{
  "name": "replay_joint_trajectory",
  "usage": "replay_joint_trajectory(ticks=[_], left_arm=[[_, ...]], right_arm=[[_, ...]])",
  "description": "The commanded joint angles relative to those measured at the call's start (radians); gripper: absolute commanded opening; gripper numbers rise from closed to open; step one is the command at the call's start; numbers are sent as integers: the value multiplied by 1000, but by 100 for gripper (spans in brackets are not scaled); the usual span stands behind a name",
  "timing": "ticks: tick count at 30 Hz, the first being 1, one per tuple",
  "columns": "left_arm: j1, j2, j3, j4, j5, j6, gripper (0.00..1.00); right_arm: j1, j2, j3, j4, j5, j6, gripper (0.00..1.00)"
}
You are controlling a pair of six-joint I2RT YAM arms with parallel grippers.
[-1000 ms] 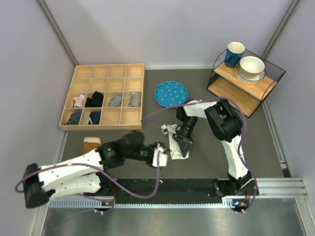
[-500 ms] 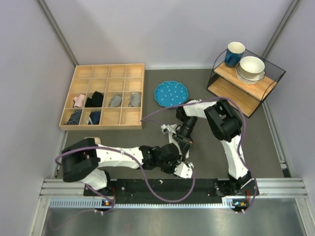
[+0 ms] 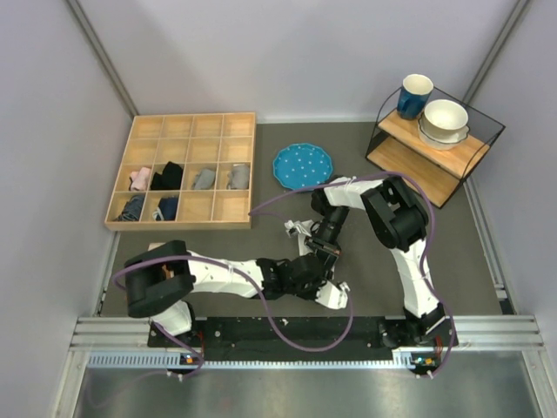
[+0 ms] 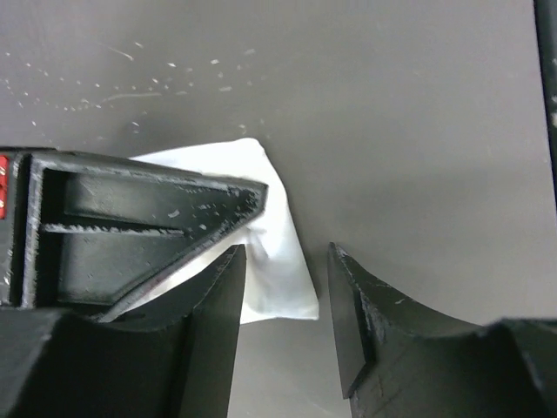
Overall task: Roll the underwear
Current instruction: Roll the underwear to the center of the board.
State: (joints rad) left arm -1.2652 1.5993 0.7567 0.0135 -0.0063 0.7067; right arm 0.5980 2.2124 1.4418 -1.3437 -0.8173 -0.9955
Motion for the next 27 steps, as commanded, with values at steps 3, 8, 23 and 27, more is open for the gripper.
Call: replay_joint_trajectory(ticks=[3,8,23,27], left_arm=[[13,50,62,-47,-12,-30,44],[61,77,110,-142,83,-81,6],[346,145,233,-336,646,-217,0],[418,215,299,-383,767,-280,0]], right_arm=[[-7,0,26,-60,-22,-38,8],[-9,-16,26,-68,-34,-54,12],[-266,-252,23,-41,-108,-63,38],[-388,-304,20,-29,-128,-49,38]])
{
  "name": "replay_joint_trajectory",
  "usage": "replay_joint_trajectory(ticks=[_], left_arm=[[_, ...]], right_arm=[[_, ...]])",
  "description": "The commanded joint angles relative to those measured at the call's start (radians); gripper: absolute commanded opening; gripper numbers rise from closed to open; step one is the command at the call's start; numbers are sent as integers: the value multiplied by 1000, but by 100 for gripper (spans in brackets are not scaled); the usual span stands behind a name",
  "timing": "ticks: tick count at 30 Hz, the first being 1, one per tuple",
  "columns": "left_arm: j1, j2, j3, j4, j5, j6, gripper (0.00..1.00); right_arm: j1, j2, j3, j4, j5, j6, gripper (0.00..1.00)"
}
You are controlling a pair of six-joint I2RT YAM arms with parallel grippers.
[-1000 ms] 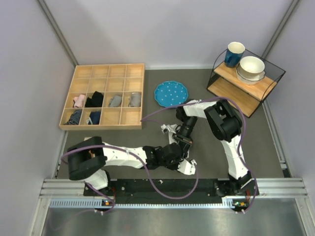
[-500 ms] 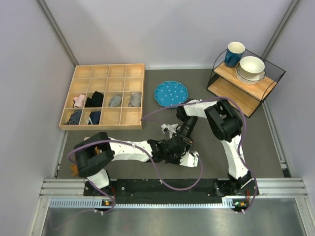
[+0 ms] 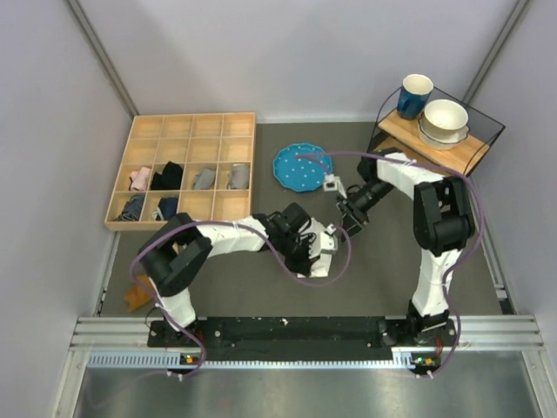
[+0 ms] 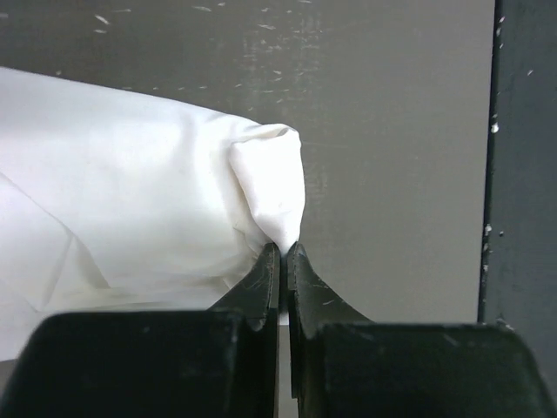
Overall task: Roll the underwear
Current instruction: Roll the underwear to the center of the board.
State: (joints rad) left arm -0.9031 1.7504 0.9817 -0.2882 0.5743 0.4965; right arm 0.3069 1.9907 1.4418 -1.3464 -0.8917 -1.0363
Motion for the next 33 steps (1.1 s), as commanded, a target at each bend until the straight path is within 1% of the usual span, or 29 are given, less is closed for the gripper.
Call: replay_joint_trajectory(ticks=[1,2,4,5,8,10,12,13,17,18,19,22,23,24,26,27,28,29,30,33], left_arm=[[69,83,92,-110,226,-85,0],[90,121,130,-124,242,-99,0],[107,164,196,-181,300,-124,0],[122,208,218,-195,312,-133,0],[156,289,285,-235,358,-174,0],[173,337,313,-241,381,-213,0],[196,359,321,-233,407,-248,0],[201,372,319,-226,412,-259,0],[217,386,304,-181,424,-302,0],[220,386,301,-160,424,-318,0],[225,391,295,-149,426,-328,0],[228,394,285,-103,420,-366,1],[230,397,285,-95,418,-371,2],[231,397,285,-91,418,-384,2],[231,402,284,-72,414,-403,3],[230,402,282,-65,411,-411,4],[231,402,276,-48,404,-418,6],[231,400,272,-36,401,-433,8],[233,397,264,-23,400,-438,8],[234,391,255,9,406,-461,11]], right_arm=[[-110,-104,13,-11,-50,-5,38],[-133,-149,-12,18,-50,-4,37],[-137,-217,-72,67,-44,-4,38],[-137,-283,-92,85,-50,-11,38],[-135,-375,-165,99,-105,-115,38],[-127,-466,-237,112,-148,-218,39],[-105,-545,-294,144,-159,-298,39],[-95,-568,-349,185,-156,-321,39],[-43,-677,-451,335,-122,-311,41],[-23,-699,-469,370,-87,-277,42],[22,-739,-510,450,-63,-259,45],[112,-786,-610,577,43,-225,52],[182,-785,-632,661,78,-214,53],[213,-774,-641,694,146,-199,53],[309,-729,-647,762,207,-176,52],[345,-719,-649,788,273,-154,53],[374,-707,-662,812,307,-148,53],[433,-682,-670,872,341,-145,53],[455,-669,-685,901,418,-122,52],[498,-601,-690,941,505,-111,52]])
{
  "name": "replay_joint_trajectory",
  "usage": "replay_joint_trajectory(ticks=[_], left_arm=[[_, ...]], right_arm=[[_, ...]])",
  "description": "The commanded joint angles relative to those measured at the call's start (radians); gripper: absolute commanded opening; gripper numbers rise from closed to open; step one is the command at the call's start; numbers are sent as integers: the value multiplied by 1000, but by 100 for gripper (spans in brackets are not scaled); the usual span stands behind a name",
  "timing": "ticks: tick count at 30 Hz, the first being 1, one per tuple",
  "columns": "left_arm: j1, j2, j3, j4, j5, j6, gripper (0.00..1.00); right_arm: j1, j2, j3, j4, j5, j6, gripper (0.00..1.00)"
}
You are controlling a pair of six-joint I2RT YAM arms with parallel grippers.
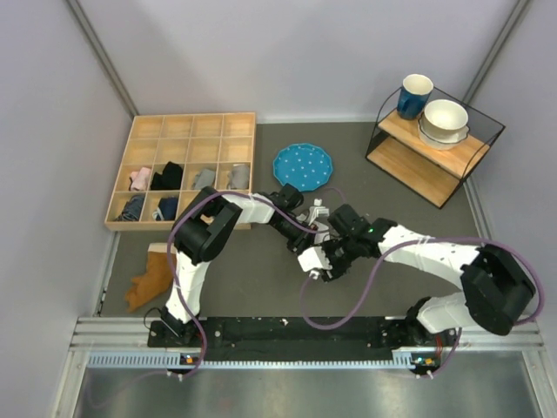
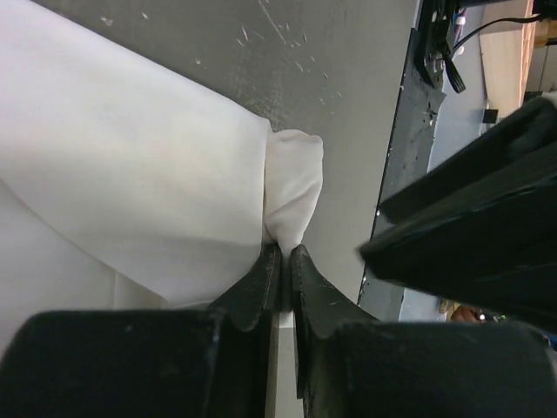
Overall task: Roll the underwear
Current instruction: Roll the underwear to the center of the board.
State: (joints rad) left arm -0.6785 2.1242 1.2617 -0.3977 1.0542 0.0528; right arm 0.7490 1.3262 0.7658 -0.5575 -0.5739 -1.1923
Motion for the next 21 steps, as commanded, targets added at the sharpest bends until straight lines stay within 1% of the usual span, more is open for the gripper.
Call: replay_joint_trajectory(ticks=[1,7,8,9,11,12,14,15,17,18,19,21], left_arm=[[13,14,-31,128,-74,-22,13],[19,0,-56,191,-72,-48,16],[20,-4,-59,197,-71,-50,21],[20,-19,-70,212,-71,-48,23],[20,-47,-88,236,-80,-83,26],[22,-84,-111,267,-92,-90,29],[28,-128,-136,298,-103,-103,31],[30,-182,-171,325,-124,-111,37],[40,-242,-209,388,-146,-122,40],[48,-303,-250,420,-158,-125,42],[53,-331,-269,447,-190,-125,42],[62,-419,-326,457,-236,-107,42]], right_arm=[[58,77,-8,154,196,49,51],[59,139,-16,157,227,63,48],[59,146,-16,157,229,69,47],[59,154,-13,156,235,72,42],[59,180,-7,134,236,79,36],[59,186,3,122,229,80,30],[59,192,6,84,207,80,25],[59,191,9,73,198,82,22],[56,188,16,35,160,88,19],[52,188,26,22,142,91,18],[47,186,33,5,122,95,18],[27,194,64,-53,59,105,17]])
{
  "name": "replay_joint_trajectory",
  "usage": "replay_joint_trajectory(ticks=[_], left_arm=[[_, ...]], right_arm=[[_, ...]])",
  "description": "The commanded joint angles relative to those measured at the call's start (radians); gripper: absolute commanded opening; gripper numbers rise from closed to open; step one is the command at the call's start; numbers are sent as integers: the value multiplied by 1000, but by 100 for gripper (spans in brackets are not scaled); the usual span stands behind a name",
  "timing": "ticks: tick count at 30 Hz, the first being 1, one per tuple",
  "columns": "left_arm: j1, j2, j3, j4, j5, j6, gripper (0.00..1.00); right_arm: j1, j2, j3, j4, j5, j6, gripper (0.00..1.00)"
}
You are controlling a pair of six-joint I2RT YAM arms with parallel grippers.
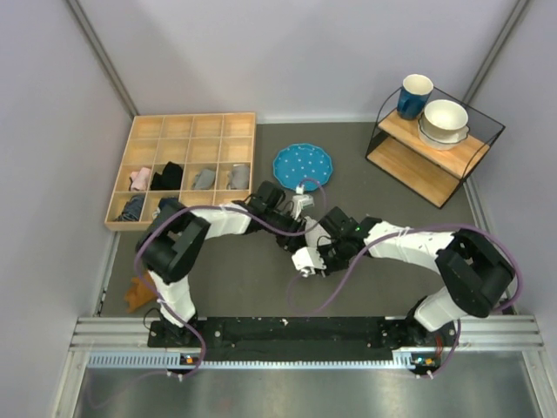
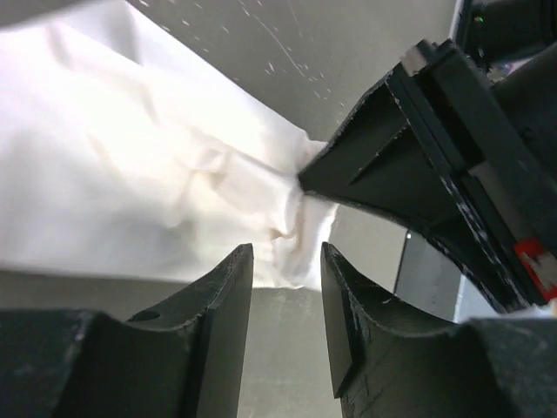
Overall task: Roll the underwear
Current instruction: Roll the underwear to the center of the board.
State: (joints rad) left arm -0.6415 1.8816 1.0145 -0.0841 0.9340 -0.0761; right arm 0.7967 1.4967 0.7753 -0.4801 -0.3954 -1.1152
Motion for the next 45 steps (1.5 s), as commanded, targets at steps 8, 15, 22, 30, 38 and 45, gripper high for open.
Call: replay_joint_trajectory(ticks=[8,15,22,30,38,45], left_arm=[[34,-528,-364,335,-299,109,45],[32,-890,-658,619,-299,173,48],[-21,-961,-705,590,-233,304,49],[-272,-752,-538,352,-438,515,51],[-402,-414,-294,198,-544,651,51],[-446,-297,-226,156,-604,674,50]], right_arm=[[-131,109,179,-385,-358,35,16],[-198,269,312,-523,-413,72,16],[-269,490,479,-707,-467,78,18],[-303,654,584,-856,-471,32,18],[-303,663,598,-856,-473,52,20],[-306,669,602,-854,-477,60,21]])
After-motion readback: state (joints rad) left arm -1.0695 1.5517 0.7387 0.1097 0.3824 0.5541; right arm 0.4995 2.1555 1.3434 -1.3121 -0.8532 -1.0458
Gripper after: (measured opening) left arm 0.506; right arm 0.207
